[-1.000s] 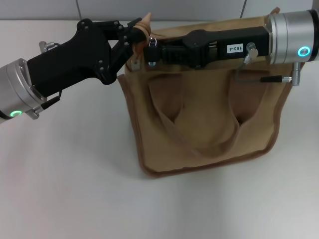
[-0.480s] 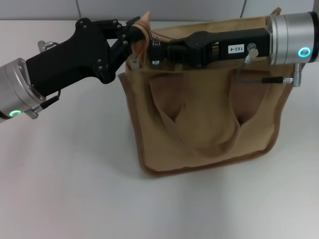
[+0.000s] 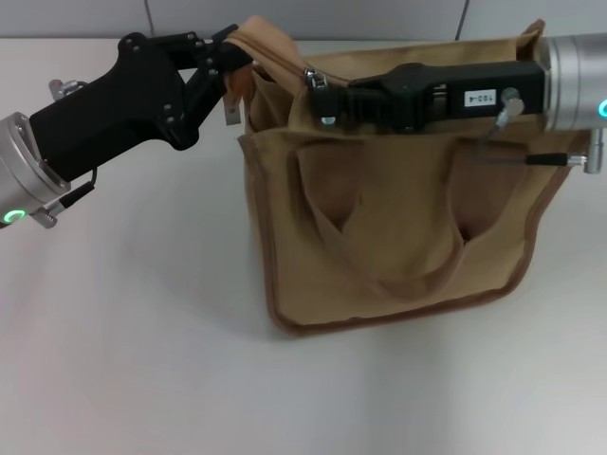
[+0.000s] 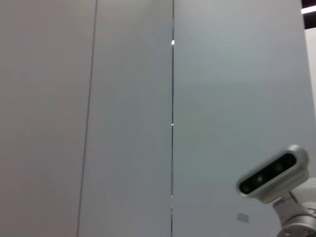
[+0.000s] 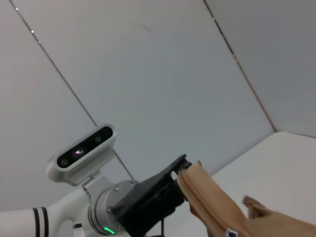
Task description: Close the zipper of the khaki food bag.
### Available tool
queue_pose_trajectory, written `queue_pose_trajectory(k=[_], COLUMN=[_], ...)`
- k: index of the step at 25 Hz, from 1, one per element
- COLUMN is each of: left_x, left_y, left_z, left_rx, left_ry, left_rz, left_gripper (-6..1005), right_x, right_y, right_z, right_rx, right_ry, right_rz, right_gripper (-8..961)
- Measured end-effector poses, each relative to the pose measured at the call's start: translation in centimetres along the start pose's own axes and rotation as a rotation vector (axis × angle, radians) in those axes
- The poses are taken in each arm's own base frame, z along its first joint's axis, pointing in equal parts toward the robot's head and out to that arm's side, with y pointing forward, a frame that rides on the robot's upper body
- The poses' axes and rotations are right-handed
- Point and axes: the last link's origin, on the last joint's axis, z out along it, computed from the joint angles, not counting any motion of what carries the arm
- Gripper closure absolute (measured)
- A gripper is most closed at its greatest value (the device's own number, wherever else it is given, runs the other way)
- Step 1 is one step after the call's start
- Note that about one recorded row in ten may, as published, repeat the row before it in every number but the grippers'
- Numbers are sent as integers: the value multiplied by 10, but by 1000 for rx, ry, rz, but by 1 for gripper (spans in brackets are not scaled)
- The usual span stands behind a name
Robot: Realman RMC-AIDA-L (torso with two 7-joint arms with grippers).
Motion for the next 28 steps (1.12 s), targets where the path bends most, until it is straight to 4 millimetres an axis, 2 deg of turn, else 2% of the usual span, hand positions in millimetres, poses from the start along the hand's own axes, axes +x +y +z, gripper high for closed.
queue_pose_trajectory(k=[12,20,28], left_x=[-6,-7,-8], left_y=[-6,-10,-12], left_z=[-3,-5,-6], left_rx=[57,84,100], left_ry=[-26,-35,-42], left_rz=[-6,-3,-2], left_gripper=[924,922,920], right_x=[4,14,22], right_y=[1,-3,-5], right_z=[-32,-52,-82], right_rx=[29,75,121], right_ry=[-47,-67,-115], right_rz=[7,35,62], right_gripper=[941,937,932])
